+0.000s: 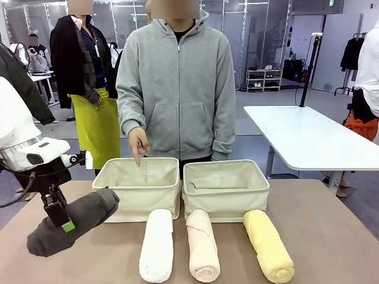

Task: Divide the towels into two baskets.
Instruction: Pick up one hotel-folded towel and place it in the Fabric basket indicated by the person.

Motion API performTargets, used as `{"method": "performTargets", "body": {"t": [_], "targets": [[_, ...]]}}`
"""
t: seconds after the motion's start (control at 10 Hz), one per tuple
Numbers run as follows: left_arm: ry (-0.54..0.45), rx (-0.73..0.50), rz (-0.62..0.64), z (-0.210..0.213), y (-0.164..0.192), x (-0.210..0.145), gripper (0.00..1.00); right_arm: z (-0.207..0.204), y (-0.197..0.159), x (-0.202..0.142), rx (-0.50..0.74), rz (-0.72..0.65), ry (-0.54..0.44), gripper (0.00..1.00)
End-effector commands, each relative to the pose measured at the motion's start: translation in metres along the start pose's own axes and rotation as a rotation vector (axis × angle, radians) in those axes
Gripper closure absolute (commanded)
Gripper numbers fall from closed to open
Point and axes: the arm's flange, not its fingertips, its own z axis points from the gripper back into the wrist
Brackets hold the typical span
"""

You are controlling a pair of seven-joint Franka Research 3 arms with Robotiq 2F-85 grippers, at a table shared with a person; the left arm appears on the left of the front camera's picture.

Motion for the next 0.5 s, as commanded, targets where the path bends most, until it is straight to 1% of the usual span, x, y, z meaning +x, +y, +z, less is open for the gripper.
{"method": "performTargets", "body": {"t": [0.0, 0.2, 0.4], "targets": [[0.069, 0.156, -0.166, 0.022, 0.009, 0.038, 0.57, 0.001, 0.002, 0.0, 0.011, 0.001, -0.014, 0.0], [0.114, 0.229, -0.367, 0.042, 0.029, 0.097, 0.57, 0.001, 0.002, 0.0, 0.011, 0.001, -0.014, 0.0], [0.168, 0.274, -0.514, 0.041, 0.056, 0.148, 0.57, 0.001, 0.002, 0.0, 0.011, 0.001, -0.014, 0.0]]}}
